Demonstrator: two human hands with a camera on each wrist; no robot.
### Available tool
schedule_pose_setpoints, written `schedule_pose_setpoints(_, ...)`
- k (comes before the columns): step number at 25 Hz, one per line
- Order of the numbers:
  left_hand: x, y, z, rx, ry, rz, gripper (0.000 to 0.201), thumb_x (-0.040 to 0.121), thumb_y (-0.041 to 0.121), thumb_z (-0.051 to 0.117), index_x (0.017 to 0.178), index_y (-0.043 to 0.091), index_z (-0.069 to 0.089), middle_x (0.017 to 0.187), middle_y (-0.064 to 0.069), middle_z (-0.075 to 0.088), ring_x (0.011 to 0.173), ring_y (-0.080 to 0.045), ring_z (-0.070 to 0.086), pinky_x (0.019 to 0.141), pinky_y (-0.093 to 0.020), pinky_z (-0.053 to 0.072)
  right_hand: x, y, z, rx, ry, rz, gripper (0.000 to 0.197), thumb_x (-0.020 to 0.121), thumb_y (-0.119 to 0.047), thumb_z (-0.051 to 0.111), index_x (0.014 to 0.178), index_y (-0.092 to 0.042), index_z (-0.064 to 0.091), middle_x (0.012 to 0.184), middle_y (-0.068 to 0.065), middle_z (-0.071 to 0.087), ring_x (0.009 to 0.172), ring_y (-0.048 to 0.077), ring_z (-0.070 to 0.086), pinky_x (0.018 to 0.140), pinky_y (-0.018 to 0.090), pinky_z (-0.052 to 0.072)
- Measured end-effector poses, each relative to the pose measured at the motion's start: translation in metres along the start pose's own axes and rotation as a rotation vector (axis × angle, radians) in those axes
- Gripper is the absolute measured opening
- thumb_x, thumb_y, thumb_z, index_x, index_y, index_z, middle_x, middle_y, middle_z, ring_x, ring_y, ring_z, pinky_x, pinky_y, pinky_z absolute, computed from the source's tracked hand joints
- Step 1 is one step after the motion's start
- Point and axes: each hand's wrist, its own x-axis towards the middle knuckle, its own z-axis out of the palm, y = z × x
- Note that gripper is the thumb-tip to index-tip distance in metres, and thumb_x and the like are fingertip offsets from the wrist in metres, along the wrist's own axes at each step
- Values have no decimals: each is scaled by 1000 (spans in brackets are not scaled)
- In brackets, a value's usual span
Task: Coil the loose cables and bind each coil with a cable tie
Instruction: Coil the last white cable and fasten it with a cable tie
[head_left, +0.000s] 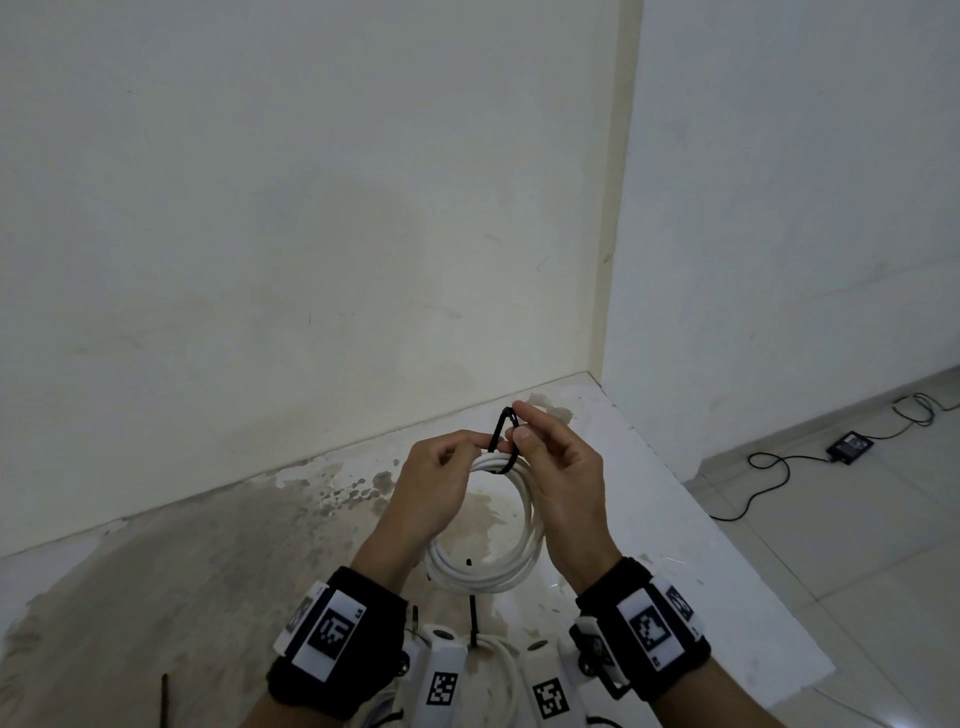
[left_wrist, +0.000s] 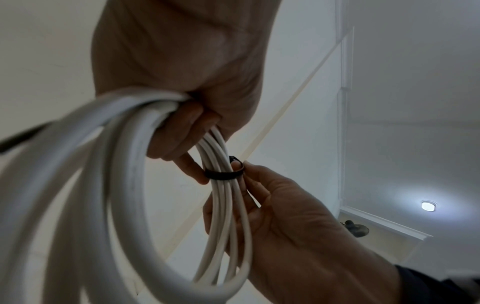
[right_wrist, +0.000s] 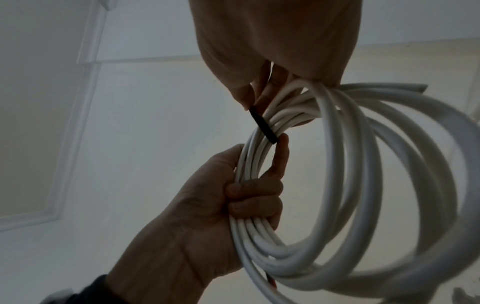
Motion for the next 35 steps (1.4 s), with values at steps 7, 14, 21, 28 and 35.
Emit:
schedule_pose_setpoints(7,2,-10,4,-34,74,-26,31,98,12,45,102,17,76,37,18,46,35,2,40,44,-16,25,-1,-5,-2,-51,29,47,23,93,2,59,109,-8,73,77,11,73,72,13,71,67,18,55)
schedule_pose_setpoints(14,4,-14,4,-58,83,-3,29,98,11,47,102,14,76,51,1,54,47,-8,52,39,-6,31,-3,-4,-3,-106,42,38,24,93,2,60,109,-10,73,82,16,74,76,13,73,70,18,56)
schedule_pose_setpoints(21,5,-17,0,-1,62,7,32,98,12,46,100,16,77,76,4,60,67,-12,51,40,-5,31,-6,0,-1,-116,41,17,24,94,1,60,111,-11,72,82,12,74,76,12,72,70,17,55)
schedule_pose_setpoints(28,3,-19,-3,1,54,-17,32,98,11,45,100,13,77,61,4,59,40,10,47,39,-5,29,-9,5,0,-127,28,28,25,95,1,59,113,-12,72,81,9,73,76,12,72,71,18,56)
schedule_pose_setpoints(35,-1,-20,-7,0,54,-17,30,99,14,46,100,15,76,77,8,57,40,10,48,40,-6,30,-10,10,2,-147,2,34,26,97,-3,59,119,-13,70,86,8,74,82,14,73,76,20,56)
